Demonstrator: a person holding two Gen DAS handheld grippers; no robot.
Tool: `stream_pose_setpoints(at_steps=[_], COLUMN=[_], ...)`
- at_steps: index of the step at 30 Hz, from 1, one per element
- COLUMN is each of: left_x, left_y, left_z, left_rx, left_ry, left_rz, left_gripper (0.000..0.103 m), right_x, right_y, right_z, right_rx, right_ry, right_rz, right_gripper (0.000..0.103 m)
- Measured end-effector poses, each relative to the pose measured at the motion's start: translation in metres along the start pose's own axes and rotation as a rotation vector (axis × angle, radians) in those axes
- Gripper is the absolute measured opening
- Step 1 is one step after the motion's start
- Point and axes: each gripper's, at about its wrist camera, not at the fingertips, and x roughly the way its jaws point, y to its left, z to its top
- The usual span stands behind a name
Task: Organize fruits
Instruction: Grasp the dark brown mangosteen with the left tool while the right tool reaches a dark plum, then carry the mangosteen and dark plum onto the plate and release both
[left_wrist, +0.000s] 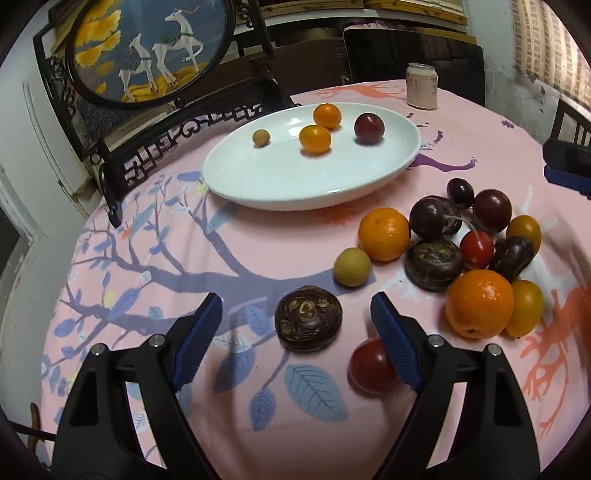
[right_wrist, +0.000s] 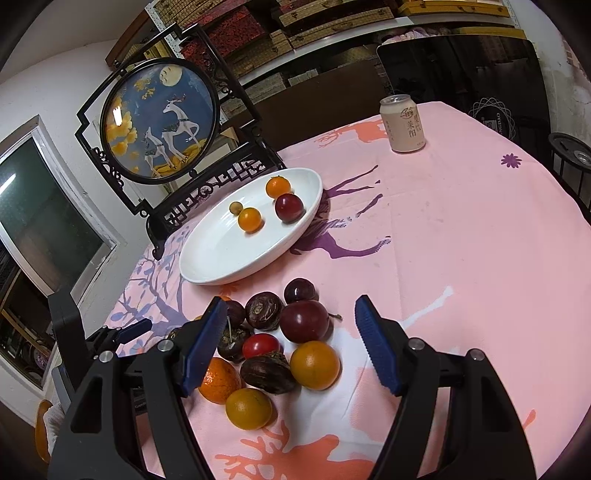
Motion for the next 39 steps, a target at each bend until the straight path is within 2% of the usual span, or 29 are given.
stream_pose_setpoints(at_steps=[2,4,7,9,14,17,19,22,26,31,33,36,38,39], left_x=[0.002,0.007,0.013,0.016,0.018,0.017,0.019,0.019,0.019,0.018,0.016,0.015,0.017,0.017], left_y=[0.006,0.018,0.037,0.043,0.024,0.029,0.032,0.031,0.032,0.036,0.039,0.045,0.046,0.046], left_z=[0.000,0.002,0.001,0.000,-0.002,-0.003,-0.003,-0.003,-0.003,-0.002,-0.001,0.000,0.000,0.000], left_rx=[-0.031,-0.086,-0.175,-0.198,-0.106,-0.118,-0.139,-0.139,-0.147,-0.165,-0.182,-0.202,-0.207,-0.205], left_ry=[0.016,0.050,0.087,0.102,0.111,0.113,0.117,0.109,0.106,0.102,0.100,0.097,0.104,0.106], left_rz=[-0.031,-0.082,-0.115,-0.116,-0.066,-0.074,-0.095,-0.100,-0.097,-0.089,-0.092,-0.091,-0.098,-0.099], left_gripper=[0.075,0.074,0.074,0.074,0.074,0.071,0.054,0.041,0.041,0.041,0.041,0.041,0.041,0.041], right_x=[0.000,0.000,0.000,0.000,0.000,0.000,0.000,0.004,0.012,0.039,0.053,0.075,0.086,0.092], right_y=[0.000,0.000,0.000,0.000,0.000,0.001,0.004,0.014,0.032,0.067,0.081,0.093,0.095,0.095], right_z=[0.000,0.000,0.000,0.000,-0.001,-0.001,-0.002,-0.006,-0.014,-0.019,-0.021,-0.023,-0.025,-0.026], right_rx=[0.000,0.001,0.001,0.001,-0.002,-0.008,-0.028,-0.074,-0.169,-0.319,-0.384,-0.447,-0.463,-0.463], right_ry=[0.000,0.002,0.002,0.003,0.002,-0.003,-0.005,0.007,0.020,0.050,0.074,0.126,0.143,0.162], right_rz=[0.001,0.003,0.002,0.004,-0.001,0.001,0.001,0.015,0.016,-0.023,-0.052,-0.085,-0.099,-0.099], right_gripper=[0.072,0.072,0.072,0.072,0.072,0.072,0.072,0.072,0.072,0.070,0.067,0.053,0.040,0.039])
